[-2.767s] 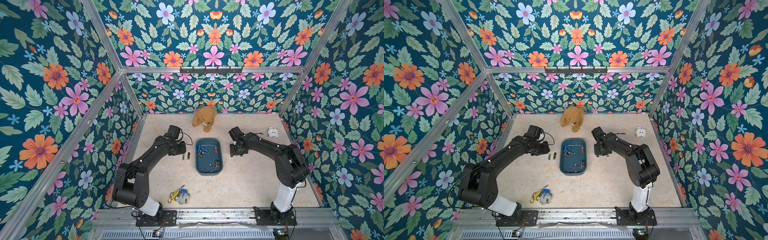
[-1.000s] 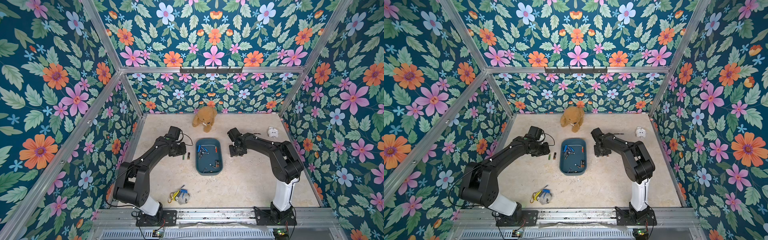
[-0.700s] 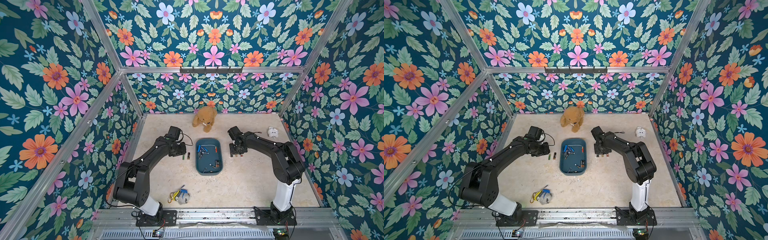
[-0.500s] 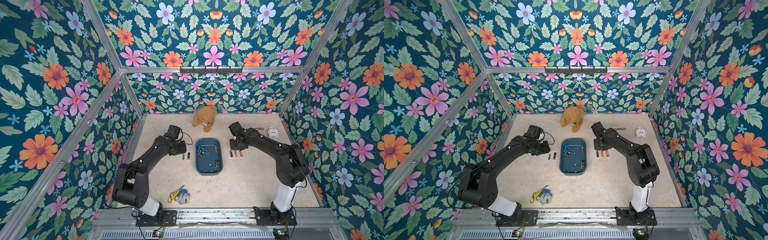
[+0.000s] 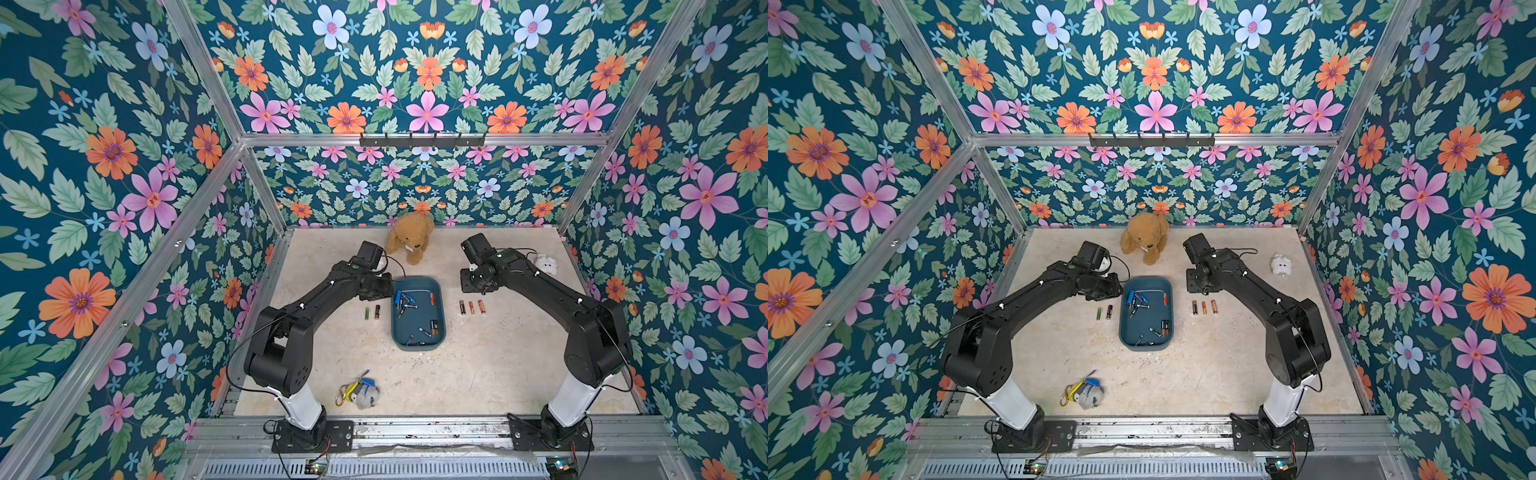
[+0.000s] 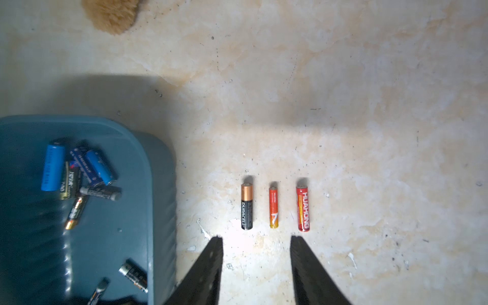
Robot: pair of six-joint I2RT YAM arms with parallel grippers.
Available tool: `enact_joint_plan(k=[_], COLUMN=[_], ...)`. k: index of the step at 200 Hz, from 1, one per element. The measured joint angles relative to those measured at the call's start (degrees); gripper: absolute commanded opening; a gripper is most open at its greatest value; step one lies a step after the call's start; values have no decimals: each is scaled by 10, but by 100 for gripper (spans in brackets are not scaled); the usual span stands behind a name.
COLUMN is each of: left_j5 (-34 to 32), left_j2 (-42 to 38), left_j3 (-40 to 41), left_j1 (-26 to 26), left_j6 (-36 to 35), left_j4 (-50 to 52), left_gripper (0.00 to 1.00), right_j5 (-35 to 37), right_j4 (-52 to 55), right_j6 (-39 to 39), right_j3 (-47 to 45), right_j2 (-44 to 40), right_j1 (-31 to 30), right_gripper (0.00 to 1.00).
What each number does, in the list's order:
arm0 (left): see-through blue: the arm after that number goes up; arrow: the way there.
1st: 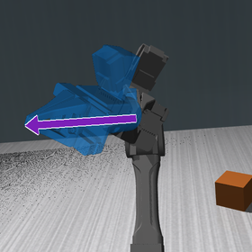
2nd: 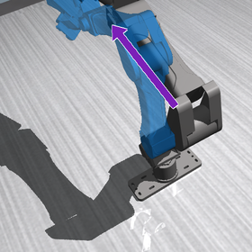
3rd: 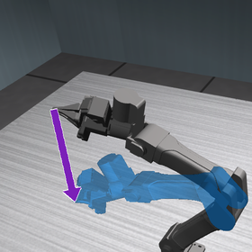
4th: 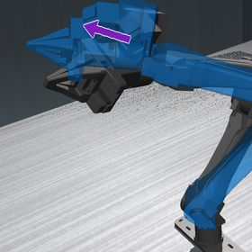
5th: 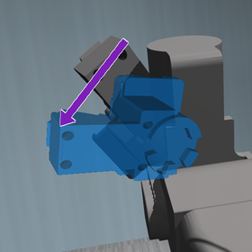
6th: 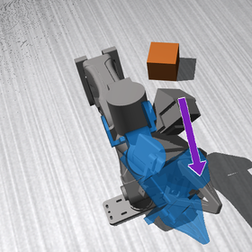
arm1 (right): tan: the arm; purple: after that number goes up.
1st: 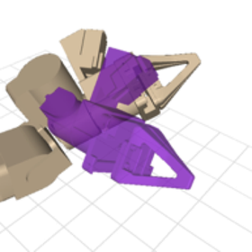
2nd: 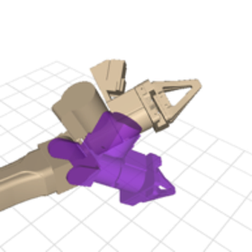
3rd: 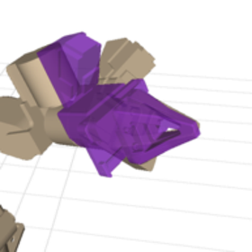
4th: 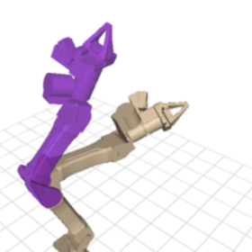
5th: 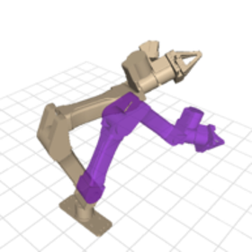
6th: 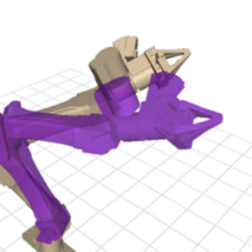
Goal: Take the batteries out of the storage box
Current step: Adjust the storage box at the center of the board.
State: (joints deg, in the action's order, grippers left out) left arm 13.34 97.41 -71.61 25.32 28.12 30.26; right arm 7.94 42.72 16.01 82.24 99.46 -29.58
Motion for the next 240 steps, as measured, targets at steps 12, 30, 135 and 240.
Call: enact_joint_plan(k=[12, 30, 135, 240], left_j5=[-4, -16, -35, 103], left_j2=[8, 22, 75, 119], left_j3=[0, -1, -7, -106], left_j1=[5, 13, 43, 5], left_j6=[0, 0, 15, 25], left_j4=[3, 3, 7, 125], left_gripper=[36, 36, 6, 0], right_j5=[5, 14, 28, 21], right_j4=[4, 9, 20, 34], right_j6=[5, 7, 21, 17], right_j3=[-7, -15, -76, -15], right_j2=[-14, -28, -80, -95], right_j1=[0, 0, 9, 18], right_gripper=[48, 48, 45, 43])
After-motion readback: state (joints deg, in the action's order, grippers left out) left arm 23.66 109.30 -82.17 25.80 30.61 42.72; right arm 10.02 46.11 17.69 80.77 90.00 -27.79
